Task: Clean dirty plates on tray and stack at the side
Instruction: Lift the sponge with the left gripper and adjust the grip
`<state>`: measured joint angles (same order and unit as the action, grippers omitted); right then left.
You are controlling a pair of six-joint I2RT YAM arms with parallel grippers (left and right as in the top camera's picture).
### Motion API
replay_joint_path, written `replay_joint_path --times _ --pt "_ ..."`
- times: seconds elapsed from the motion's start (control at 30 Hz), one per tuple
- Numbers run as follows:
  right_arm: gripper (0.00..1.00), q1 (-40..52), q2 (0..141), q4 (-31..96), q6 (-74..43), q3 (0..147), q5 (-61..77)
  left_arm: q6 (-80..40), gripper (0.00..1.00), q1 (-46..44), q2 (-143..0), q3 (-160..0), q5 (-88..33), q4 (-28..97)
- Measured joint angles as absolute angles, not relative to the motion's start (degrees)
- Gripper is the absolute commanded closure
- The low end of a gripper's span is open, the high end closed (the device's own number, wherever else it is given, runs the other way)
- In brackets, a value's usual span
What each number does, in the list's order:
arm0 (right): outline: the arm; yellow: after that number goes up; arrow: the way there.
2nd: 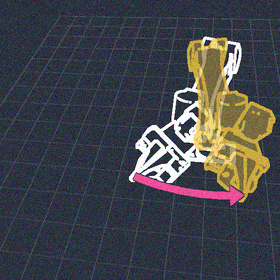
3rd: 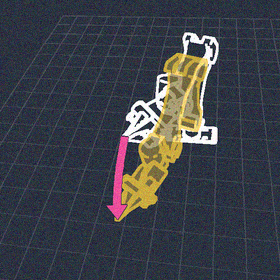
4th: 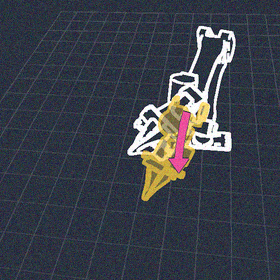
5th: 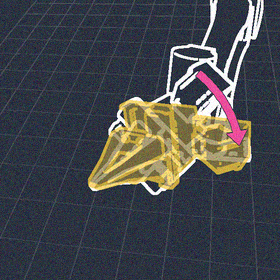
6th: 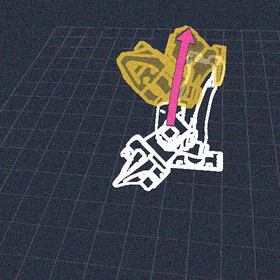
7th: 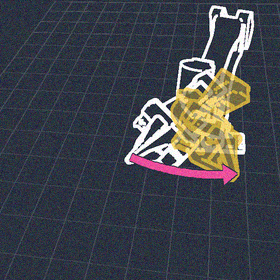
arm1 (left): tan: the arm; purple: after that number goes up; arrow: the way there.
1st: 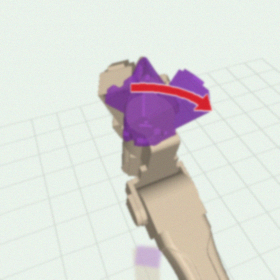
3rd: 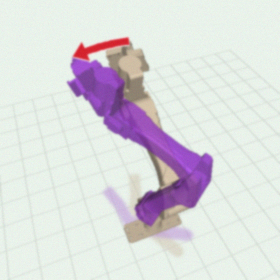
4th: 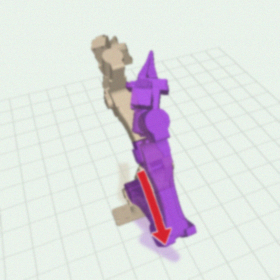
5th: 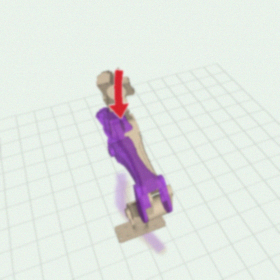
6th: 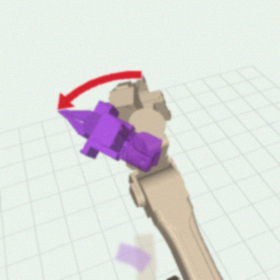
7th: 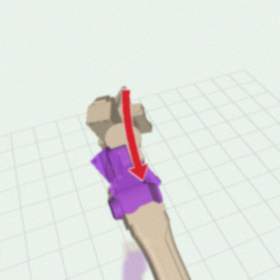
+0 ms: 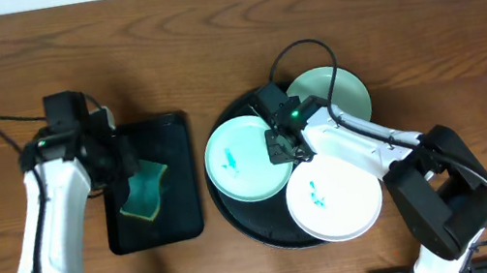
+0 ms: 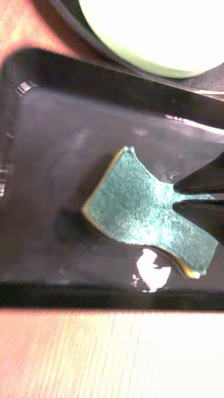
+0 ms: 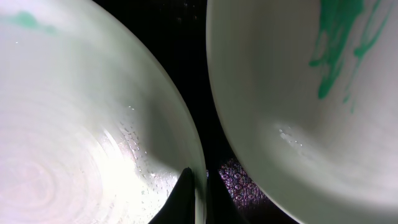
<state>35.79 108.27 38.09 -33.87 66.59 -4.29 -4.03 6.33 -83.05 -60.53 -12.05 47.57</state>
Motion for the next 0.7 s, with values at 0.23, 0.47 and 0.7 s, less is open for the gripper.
replay_joint_path --times 0.23,0.47,0.7 --pt "0.99 35.79 108.27 38.11 -33.87 66.59 -4.29 -4.82 0.06 6.33 -81.76 -60.75 -11.49 49.54" --pt "0.99 35.79 108.27 38.11 -33.87 66.59 -4.29 -3.55 0.36 6.33 -82.3 -60.75 -11.42 50.04" --pt "0.99 35.79 108.27 38.13 -33.87 66.59 -4.32 -1.28 0.69 6.33 -88.92 -60.45 -11.42 50.65"
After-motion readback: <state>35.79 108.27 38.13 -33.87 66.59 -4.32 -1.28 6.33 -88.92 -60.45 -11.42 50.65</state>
